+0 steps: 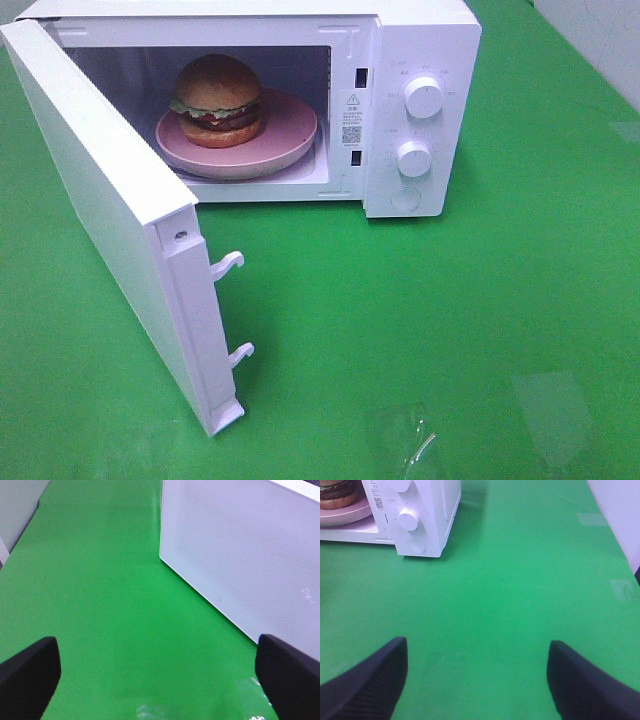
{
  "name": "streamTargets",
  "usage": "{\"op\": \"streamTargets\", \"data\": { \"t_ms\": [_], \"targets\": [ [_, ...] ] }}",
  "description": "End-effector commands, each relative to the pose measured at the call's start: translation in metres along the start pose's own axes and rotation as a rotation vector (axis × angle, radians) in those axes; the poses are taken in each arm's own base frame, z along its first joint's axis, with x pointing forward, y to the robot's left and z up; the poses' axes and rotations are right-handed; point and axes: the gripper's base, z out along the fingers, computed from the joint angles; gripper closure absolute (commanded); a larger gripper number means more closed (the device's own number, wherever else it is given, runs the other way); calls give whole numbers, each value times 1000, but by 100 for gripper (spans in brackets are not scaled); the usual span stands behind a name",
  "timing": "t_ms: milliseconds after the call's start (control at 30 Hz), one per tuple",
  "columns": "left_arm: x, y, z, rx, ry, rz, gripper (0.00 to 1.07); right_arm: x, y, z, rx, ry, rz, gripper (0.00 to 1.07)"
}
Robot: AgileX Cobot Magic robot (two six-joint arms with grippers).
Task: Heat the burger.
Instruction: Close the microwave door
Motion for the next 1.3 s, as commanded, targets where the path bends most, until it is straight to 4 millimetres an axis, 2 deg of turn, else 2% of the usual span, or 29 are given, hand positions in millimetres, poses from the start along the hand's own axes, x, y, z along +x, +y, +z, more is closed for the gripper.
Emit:
{"op": "streamTargets", "data": {
  "t_ms": [33,233,300,400,467,500,533,633,700,733,767,800,833,867,933,967,1000,1067,1100,1133,1167,1200,1300],
  "targets": [
    [-6,-2,0,19,-10,-21,9,1,0,-4,2,-35,-5,34],
    [-20,0,5,12,-42,-27,13,1,0,-4,2,-35,-5,34],
    [-32,1,13,4,-72,-33,24,1,0,-4,2,-35,-5,34],
    [-37,2,18,0,-75,-36,28,1,0,-4,2,-35,-5,34],
    [-44,4,27,-6,-82,-42,48,1,0,-4,2,-35,-5,34],
    [-44,4,27,-6,-82,-42,48,1,0,-4,2,-35,-5,34],
    [-49,5,33,-9,-79,-46,57,1,0,-4,2,-35,-5,34],
    [-51,6,37,-12,-78,-48,62,1,0,-4,2,-35,-5,34],
    [-61,9,53,-21,-69,-57,84,1,0,-4,2,-35,-5,34],
    [-61,9,53,-21,-69,-57,84,1,0,-4,2,-35,-5,34],
    [-66,10,64,-24,-56,-65,91,1,0,-4,2,-35,-5,34],
    [-66,10,64,-24,-56,-65,91,1,0,-4,2,-35,-5,34],
    [-67,11,68,-26,-50,-67,104,1,0,-4,2,-35,-5,34],
    [-67,11,68,-26,-50,-67,104,1,0,-4,2,-35,-5,34],
    [-75,15,89,-42,-62,-68,107,1,0,-4,2,-35,-5,34],
    [-75,15,89,-42,-62,-68,107,1,0,-4,2,-35,-5,34],
    [-76,17,100,-53,-92,-72,107,1,0,-4,2,-35,-5,34],
    [-77,19,105,-60,-115,-73,107,1,0,-4,2,-35,-5,34],
    [-76,22,116,-76,-167,-77,107,1,0,-4,2,-35,-5,34],
    [-76,22,116,-76,-167,-77,107,1,0,-4,2,-35,-5,34],
    [-74,24,125,-91,-211,-78,107,1,0,-4,2,-35,-5,34],
    [-74,24,125,-91,-211,-78,107,1,0,-4,2,-35,-5,34],
    [-67,29,143,-121,-283,-79,107,1,0,-4,2,-35,-5,34]
  ]
}}
